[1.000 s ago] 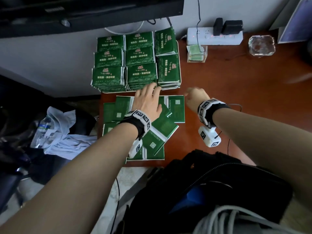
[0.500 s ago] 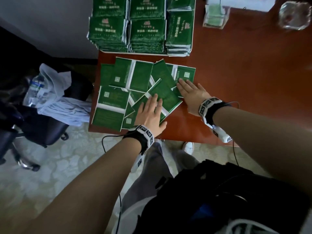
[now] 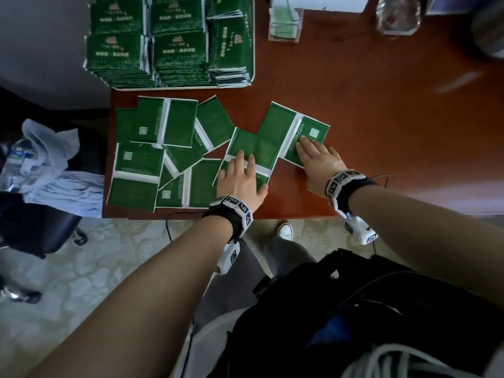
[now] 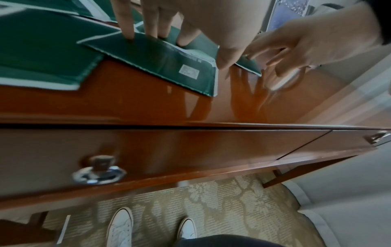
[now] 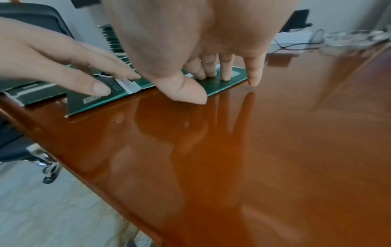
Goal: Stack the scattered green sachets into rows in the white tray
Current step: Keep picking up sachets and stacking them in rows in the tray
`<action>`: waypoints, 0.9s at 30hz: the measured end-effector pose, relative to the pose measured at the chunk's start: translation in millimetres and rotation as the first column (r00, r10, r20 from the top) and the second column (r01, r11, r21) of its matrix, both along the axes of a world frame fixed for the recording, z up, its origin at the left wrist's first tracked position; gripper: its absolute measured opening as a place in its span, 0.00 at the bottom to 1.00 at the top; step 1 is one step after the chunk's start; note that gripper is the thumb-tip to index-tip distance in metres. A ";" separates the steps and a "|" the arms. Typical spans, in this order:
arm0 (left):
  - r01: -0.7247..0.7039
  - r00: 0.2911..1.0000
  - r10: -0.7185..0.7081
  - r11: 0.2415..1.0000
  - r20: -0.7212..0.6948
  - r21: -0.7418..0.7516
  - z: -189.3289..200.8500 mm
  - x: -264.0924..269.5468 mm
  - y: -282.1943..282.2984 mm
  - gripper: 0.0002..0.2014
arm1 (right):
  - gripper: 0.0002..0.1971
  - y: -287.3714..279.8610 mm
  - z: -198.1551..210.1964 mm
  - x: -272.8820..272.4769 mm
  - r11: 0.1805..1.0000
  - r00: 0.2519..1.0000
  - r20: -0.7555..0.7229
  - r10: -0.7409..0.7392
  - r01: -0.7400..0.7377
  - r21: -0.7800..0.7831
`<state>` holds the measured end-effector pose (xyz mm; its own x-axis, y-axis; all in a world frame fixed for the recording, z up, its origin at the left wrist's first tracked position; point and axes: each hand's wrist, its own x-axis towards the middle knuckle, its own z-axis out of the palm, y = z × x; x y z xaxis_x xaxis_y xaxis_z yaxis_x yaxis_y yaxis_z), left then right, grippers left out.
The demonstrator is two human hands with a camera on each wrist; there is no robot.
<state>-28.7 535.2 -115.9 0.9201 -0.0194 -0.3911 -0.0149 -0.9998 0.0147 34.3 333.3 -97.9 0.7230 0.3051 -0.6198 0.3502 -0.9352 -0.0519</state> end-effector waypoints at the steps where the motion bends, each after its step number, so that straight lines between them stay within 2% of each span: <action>1: 0.005 1.000 -0.005 1.000 -0.004 0.005 0.9 1.6 -9.0 0.40 | 0.50 -11.2 -0.2 -3.3 1.000 1.000 -0.002 -0.021 0.021 -0.007; 7: 0.028 1.000 -0.028 1.000 0.009 0.004 3.1 15.4 -60.0 0.39 | 0.51 -71.5 -0.7 -23.8 0.984 0.984 0.007 -0.176 0.176 -0.013; 11: 0.025 1.000 -0.025 1.000 0.010 0.013 5.0 20.6 -79.6 0.39 | 0.48 -86.9 2.1 -28.6 0.978 0.978 0.009 -0.207 0.207 -0.024; 13: 0.028 0.999 -0.029 0.999 0.029 0.025 8.8 24.6 -81.8 0.36 | 0.41 -86.1 7.1 -21.1 0.982 0.980 0.051 -0.190 0.191 -0.007; 16: 0.064 0.996 -0.065 0.998 0.064 0.026 17.5 43.0 -72.4 0.28 | 0.25 -82.5 19.6 7.7 0.990 0.982 0.123 -0.143 0.140 0.031; 19: 0.128 0.990 -0.125 0.991 0.071 -0.033 23.7 74.0 -56.0 0.21 | 0.20 -73.5 31.8 43.8 0.999 0.985 0.172 -0.033 0.031 0.015; 21: 0.181 0.982 -0.177 0.981 0.061 -0.071 25.0 96.3 -48.9 0.23 | 0.20 -60.2 35.6 65.0 0.999 0.982 0.186 0.034 -0.038 0.018; 23: 0.238 0.971 -0.238 0.968 0.018 -0.075 24.5 116.4 -46.3 0.29 | 0.23 -42.9 34.4 80.3 0.992 0.977 0.181 0.117 -0.122 0.018; 27: 0.335 0.936 -0.332 0.942 -0.113 0.008 18.4 144.1 -48.9 0.41 | 0.40 -16.8 22.5 100.1 0.937 0.934 0.106 0.340 -0.327 -0.128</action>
